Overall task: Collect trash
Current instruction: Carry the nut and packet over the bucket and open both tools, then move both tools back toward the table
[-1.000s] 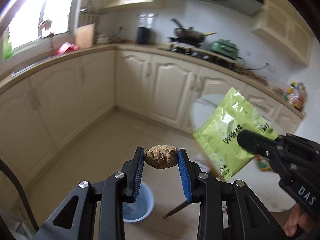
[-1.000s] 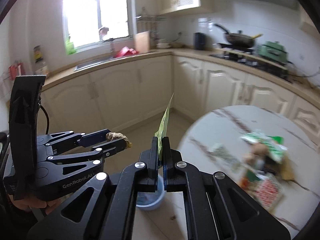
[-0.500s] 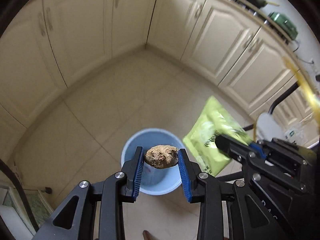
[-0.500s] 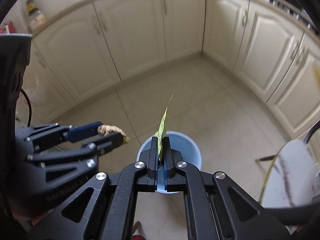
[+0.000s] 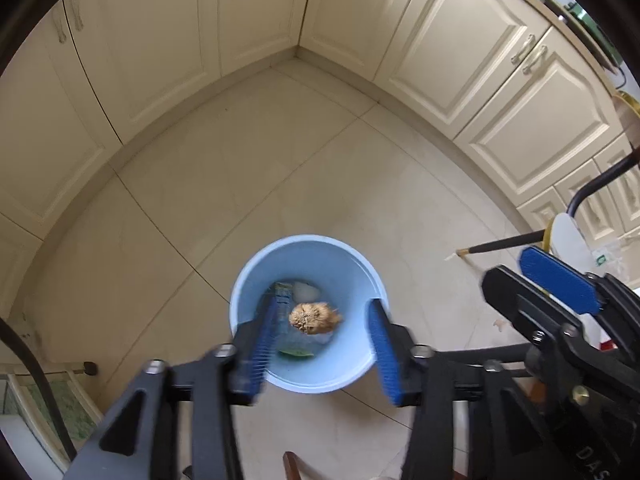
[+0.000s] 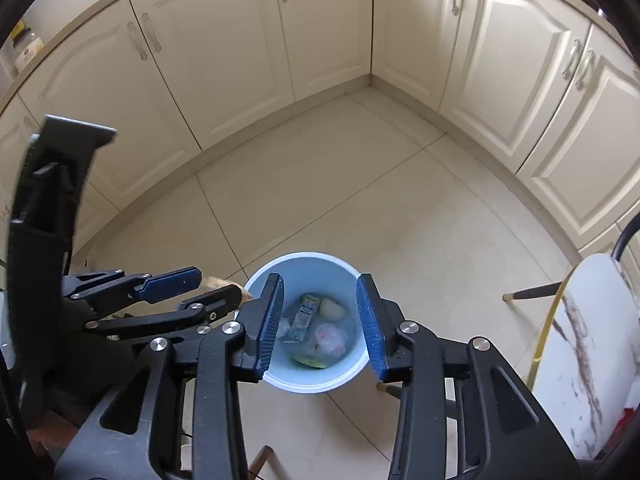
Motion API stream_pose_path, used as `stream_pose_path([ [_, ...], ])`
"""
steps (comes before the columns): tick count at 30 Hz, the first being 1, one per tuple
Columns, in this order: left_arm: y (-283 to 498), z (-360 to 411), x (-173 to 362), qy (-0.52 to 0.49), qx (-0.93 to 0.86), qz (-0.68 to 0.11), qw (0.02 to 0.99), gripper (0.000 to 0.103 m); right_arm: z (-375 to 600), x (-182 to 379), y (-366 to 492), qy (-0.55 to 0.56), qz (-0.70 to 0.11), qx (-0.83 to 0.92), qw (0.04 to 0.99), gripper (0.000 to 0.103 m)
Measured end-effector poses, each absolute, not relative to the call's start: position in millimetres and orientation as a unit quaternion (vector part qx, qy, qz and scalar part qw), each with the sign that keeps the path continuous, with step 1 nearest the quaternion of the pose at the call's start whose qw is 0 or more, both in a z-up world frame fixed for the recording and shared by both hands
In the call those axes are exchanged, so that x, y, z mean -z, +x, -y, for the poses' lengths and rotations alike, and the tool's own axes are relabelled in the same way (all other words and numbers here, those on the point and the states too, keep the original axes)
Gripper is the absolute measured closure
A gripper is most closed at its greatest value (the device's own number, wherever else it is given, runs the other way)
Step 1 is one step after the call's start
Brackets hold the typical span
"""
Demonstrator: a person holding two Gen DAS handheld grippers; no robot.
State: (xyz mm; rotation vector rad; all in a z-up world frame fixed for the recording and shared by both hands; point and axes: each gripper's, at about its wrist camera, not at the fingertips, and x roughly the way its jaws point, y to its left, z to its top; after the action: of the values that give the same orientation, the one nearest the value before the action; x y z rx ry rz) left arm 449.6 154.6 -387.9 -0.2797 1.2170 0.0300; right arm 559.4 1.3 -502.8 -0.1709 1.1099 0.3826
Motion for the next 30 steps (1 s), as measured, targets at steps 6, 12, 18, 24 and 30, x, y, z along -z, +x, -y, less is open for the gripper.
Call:
stream_pose_path([
  [6, 437.2, -156.5, 347.6, -0.134, -0.038, -0.546, 0.826, 0.046, 3.1, 481.3, 558.1, -0.064, -0.517, -0.18, 0.834, 0.061],
  [12, 391.7, -164.9, 276.0, -0.124, -0.091, -0.479, 0.864, 0.042, -1.1, 432.1, 529.5, -0.056, -0.479, -0.207, 0.851, 0.053],
  [18, 334.2, -145.8, 180.1, -0.101, -0.116, -0.374, 0.915, 0.027, -5.8, 348.8, 477.5, -0.057, -0.402, -0.232, 0.884, 0.032],
  [24, 262.6, -98.4, 102.7, -0.079, -0.108, -0.273, 0.953, 0.007, 18.2, 255.9, 406.6, -0.053, -0.309, -0.223, 0.923, 0.006],
  [30, 178.3, -38.4, 64.8, -0.051, -0.082, -0.193, 0.976, 0.001, 59.4, 177.1, 332.2, -0.055, -0.228, -0.182, 0.955, 0.0],
])
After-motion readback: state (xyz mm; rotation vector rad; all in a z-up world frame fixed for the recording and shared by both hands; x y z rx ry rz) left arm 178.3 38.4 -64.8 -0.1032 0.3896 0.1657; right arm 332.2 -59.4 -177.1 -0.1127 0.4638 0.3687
